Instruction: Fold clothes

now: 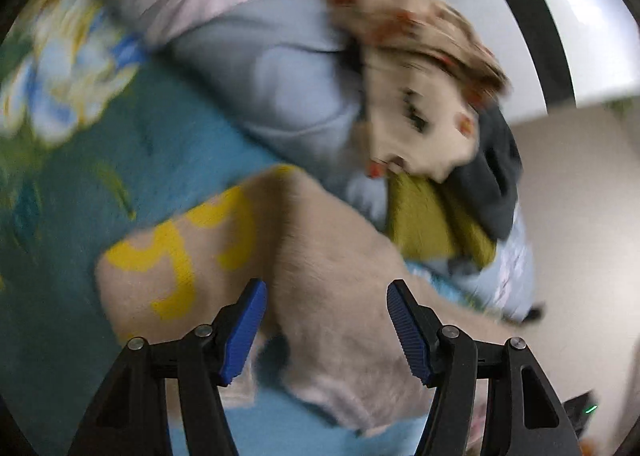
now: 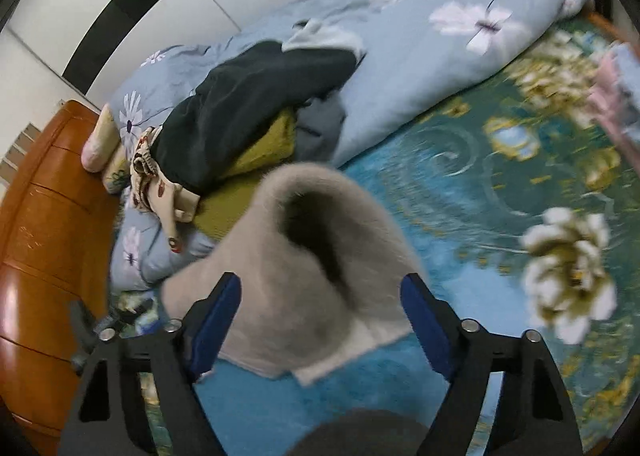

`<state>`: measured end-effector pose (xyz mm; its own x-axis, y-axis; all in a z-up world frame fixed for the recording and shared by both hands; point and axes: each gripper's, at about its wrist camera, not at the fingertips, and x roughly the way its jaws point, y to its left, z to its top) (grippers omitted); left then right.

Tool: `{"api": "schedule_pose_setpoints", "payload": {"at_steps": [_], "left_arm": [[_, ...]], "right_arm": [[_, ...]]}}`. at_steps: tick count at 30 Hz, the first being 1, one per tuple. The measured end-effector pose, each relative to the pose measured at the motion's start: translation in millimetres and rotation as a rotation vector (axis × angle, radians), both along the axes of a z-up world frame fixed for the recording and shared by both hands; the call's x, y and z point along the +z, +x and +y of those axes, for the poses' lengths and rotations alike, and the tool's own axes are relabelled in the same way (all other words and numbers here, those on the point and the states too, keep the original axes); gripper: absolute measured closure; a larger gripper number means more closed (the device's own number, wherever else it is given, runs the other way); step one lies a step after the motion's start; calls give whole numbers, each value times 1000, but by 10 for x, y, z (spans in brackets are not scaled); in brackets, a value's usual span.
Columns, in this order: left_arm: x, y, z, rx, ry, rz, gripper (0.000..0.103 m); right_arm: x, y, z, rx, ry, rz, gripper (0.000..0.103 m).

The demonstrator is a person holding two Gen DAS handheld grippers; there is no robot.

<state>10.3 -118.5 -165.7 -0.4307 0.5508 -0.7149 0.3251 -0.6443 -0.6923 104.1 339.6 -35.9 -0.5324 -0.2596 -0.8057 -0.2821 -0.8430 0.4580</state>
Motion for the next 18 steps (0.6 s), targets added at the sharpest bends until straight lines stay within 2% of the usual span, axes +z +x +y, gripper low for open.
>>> {"api": "schedule_pose_setpoints", "payload": {"at_steps": [3,6,8,10,11,13,18], "left_arm": [[-198,-52,35,40,83,-39,36],[-222,-141,165,21,74,-38,42],[-166,-180,246,3,32,-41,70],[-52,-200,269,-12,-21,-17,80],[23,-194,276,-17,-34,2,82],[208,-154,279,-24,-35,54,84],[1033,-19,274,-64,-15,268,85]], "right_arm": [[-136,-215,-29,11,-45,-36,21],[-302,-375,-45,9,-86,-89,32],[-383,-408,-48,-6,-130,-120,52],[-428,-403,-64,-24,-178,-132,67],[-417,-393,-83,-31,-169,-132,74],[-255,-372,-96,-23,-160,-96,79],[289,-311,-77,0,-155,29,83]]}}
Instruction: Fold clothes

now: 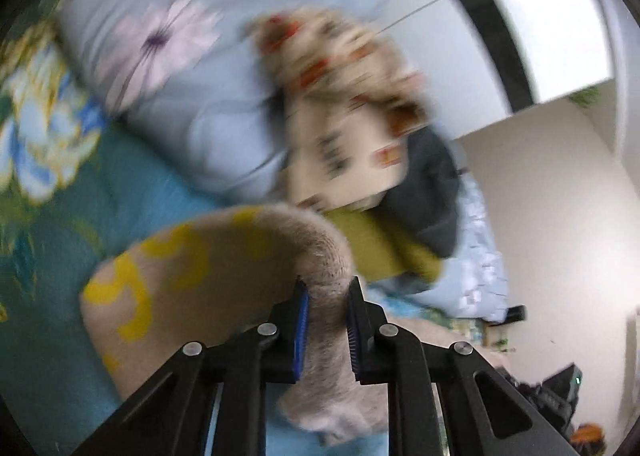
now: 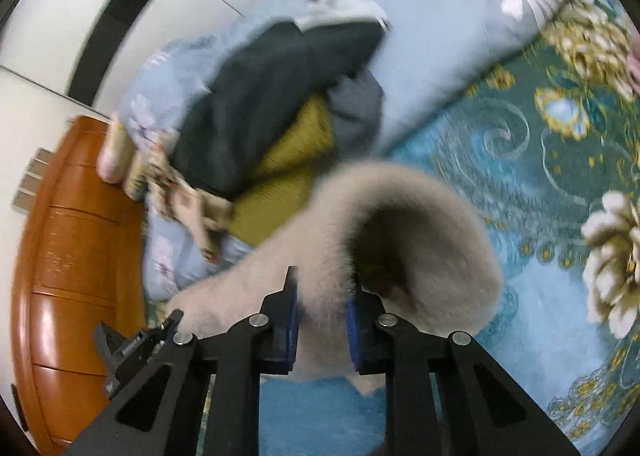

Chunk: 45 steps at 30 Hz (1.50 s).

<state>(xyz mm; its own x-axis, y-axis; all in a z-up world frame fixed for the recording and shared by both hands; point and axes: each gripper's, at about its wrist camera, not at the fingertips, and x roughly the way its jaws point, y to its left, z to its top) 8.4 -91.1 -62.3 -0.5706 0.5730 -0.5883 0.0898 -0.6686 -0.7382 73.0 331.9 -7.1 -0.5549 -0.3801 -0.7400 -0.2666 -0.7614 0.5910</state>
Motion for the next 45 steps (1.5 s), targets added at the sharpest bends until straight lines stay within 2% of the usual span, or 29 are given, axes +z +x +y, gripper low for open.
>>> {"api": "schedule_pose_setpoints", "payload": {"at_steps": [3,6,10,15,18,20,22,24,27,30,33,35,37,39,41,42,43,44,45], "left_arm": [[597,155,-158,-21,28,147,86],[1162,405,-288,-36,39,298,86],[1626,883,-504,-26,31,439,86],[1821,1609,-768,18,-31,501,86],[1950,2016,-900,3,-72,490,86],[2059,2282,-1022,-29,-78,484,86],[2126,2376,-1082,-48,-125,467,85],[1869,2150,-1045,-50,-135,405,85],[1335,1676,-951,-51,-127,291,85],[734,1187,-854,-50,-110,161,85],[-216,646,-735,-32,-77,-86,85],[-629,451,-649,-16,-63,-195,85],[-779,289,-561,-19,-55,-203,86],[-819,169,-523,-19,-72,-203,85],[-867,80,-534,-27,-52,-211,83],[-888,62,-549,-25,-44,-217,83],[-905,60,-562,-28,-36,-219,82],[-916,72,-576,-34,-28,-219,77],[-934,92,-574,-44,-27,-224,72]], "right_arm": [[344,46,8,10,5,79,84],[828,221,-33,41,17,199,84],[1271,564,-160,96,15,327,84],[1415,976,-428,192,21,383,84],[1428,1246,-598,260,16,388,84],[1425,1435,-669,301,-25,373,84],[1422,1549,-701,342,-48,352,84],[1361,1532,-684,362,-95,289,84],[997,1189,-682,347,-129,152,84],[341,772,-644,266,-100,2,84],[-404,426,-524,121,-102,-172,84],[-822,288,-472,35,-120,-272,84],[-1054,211,-424,-15,-121,-308,84],[-1074,137,-383,-36,-80,-299,82],[-1019,104,-339,-37,-37,-284,80],[-975,114,-311,-21,-21,-269,75],[-929,141,-295,-7,-5,-261,60],[-887,171,-296,10,12,-255,52],[-845,202,-296,26,29,-250,52]]}}
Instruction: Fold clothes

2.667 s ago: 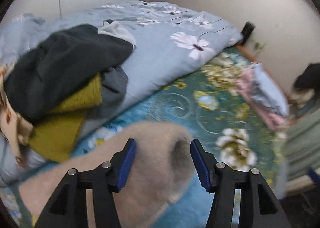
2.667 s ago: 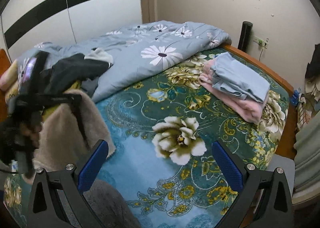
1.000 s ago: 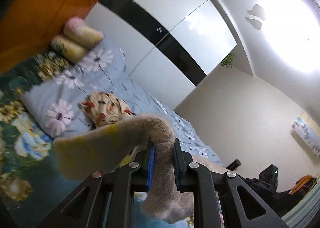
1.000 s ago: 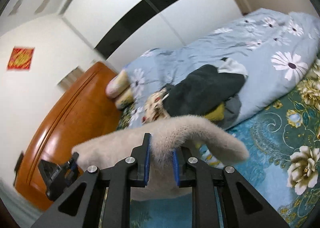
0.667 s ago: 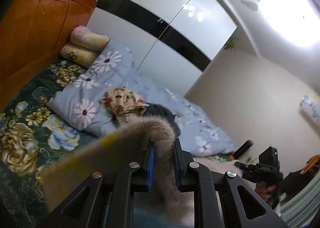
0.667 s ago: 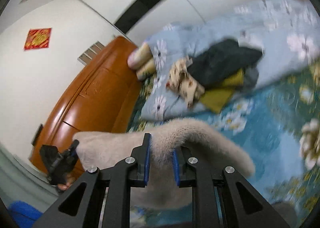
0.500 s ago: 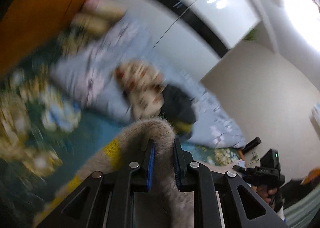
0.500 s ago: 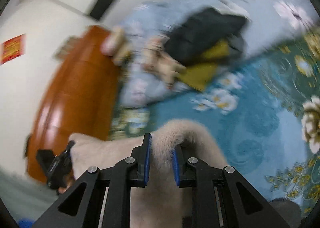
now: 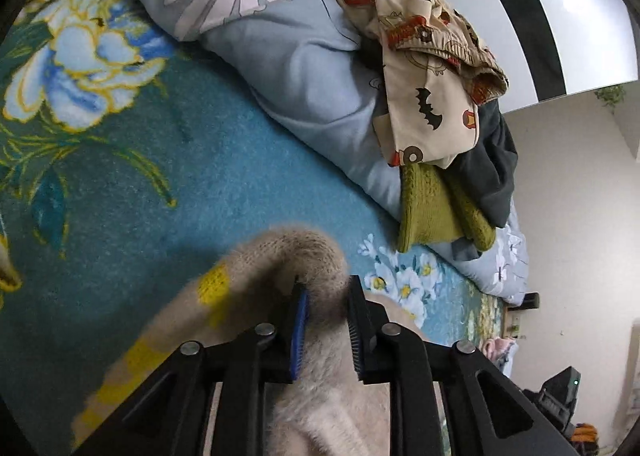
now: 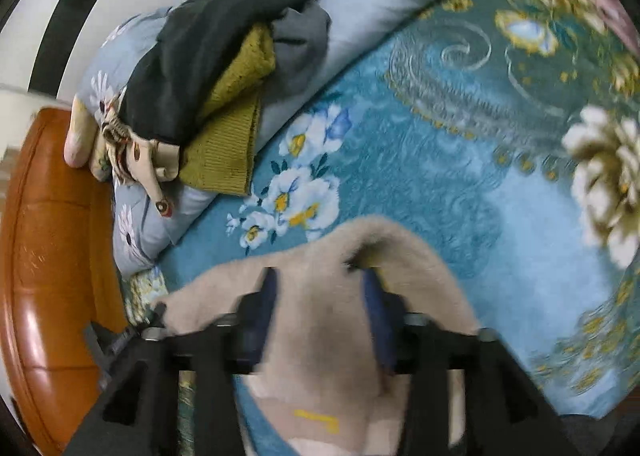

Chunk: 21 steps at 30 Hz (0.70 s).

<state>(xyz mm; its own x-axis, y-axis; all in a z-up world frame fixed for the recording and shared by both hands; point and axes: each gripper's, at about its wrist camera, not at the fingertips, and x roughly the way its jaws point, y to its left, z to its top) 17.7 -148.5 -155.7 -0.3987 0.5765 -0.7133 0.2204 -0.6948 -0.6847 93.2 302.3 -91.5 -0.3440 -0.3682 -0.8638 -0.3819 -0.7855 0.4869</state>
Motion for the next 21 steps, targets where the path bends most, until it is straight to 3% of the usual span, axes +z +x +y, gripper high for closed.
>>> {"api": "schedule_pose_setpoints", "payload": {"at_steps": [1,2,4,8,11,12,13,15,18,19,20,21], "left_arm": [[-26,28,19,-15,-6,-10,59],[-58,70,50,-34,-15,-24,52],[-113,173,121,-64,-26,-30,51],[-181,333,281,-109,9,-40,51],[-195,384,407,-141,-13,-56,55],[-191,396,441,-150,-33,-56,58],[-187,408,476,-158,-54,-56,69],[-159,416,491,-171,-79,-60,74],[-40,425,466,-175,-22,-35,76],[25,421,462,-175,8,-19,77],[104,400,455,-177,38,2,77],[192,365,456,-178,64,26,77]], "right_arm": [[24,42,-14,22,7,1,51],[7,104,-59,49,-1,-6,46],[-70,227,-183,96,-20,-27,37],[-342,457,-445,181,-21,-127,37],[-556,475,-602,218,-37,-204,37],[-583,477,-605,204,-43,-212,37],[-611,479,-607,190,-49,-219,37],[-666,484,-612,162,-61,-234,37],[-749,490,-619,121,-79,-256,37],[-776,492,-621,107,-85,-263,46],[-804,495,-624,93,-90,-270,66],[-788,464,-609,81,-92,-265,72]]}}
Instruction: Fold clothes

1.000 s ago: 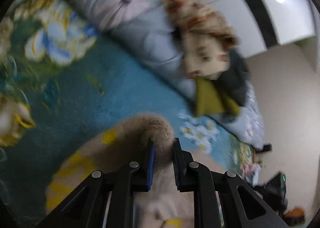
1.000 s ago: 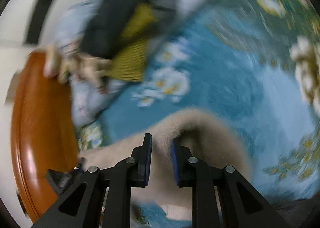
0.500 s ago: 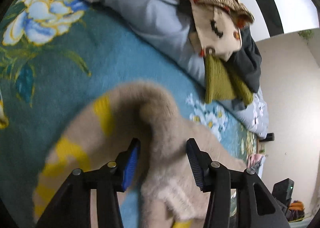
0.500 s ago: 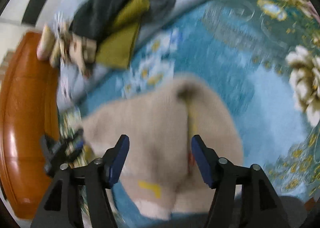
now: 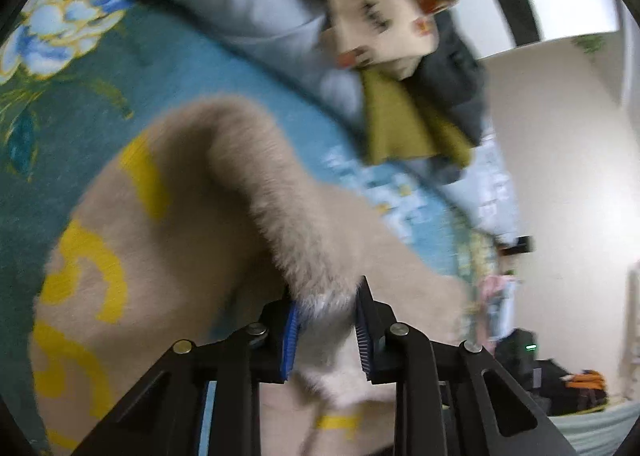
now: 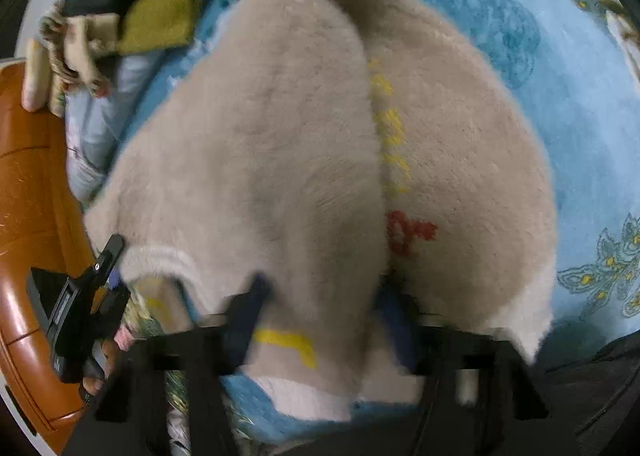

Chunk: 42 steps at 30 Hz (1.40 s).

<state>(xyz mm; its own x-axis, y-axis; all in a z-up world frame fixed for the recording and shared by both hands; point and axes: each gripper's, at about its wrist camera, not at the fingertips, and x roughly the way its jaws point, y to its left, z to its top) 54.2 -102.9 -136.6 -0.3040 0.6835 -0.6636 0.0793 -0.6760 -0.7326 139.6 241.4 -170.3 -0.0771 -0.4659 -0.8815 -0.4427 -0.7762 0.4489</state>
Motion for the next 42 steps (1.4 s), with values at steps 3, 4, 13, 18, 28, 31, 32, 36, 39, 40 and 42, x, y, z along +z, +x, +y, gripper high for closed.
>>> {"api": "schedule_pose_setpoints", "payload": {"at_steps": [3,4,13,18,28,31,32,36,39,40,42], "left_arm": [[222,-190,42,-10,49,56,78],[253,-294,87,-14,44,63,78],[87,-1162,208,153,130,-73,61],[187,-892,27,110,16,3,46],[-25,274,-1127,258,-405,-55,45],[-147,426,-1281,272,-414,-104,45],[-167,451,-1292,271,-411,-113,45],[-227,450,-1180,246,-415,-133,45],[-230,426,-1115,228,-429,-132,45],[-223,416,-1099,227,-428,-135,45],[-212,378,-1051,225,-423,-132,45]], "right_arm": [[253,-247,127,-26,20,78,78],[337,-329,170,-35,27,104,78],[1096,-1071,552,-114,88,338,74],[1154,-1043,413,5,157,414,48],[470,-907,-41,64,212,261,36],[430,-957,-32,52,276,224,36],[416,-974,-29,48,297,211,44],[421,-981,59,89,376,165,93],[678,-976,272,190,471,185,96],[794,-1012,350,213,517,198,96],[1037,-1178,479,261,617,230,96]]}}
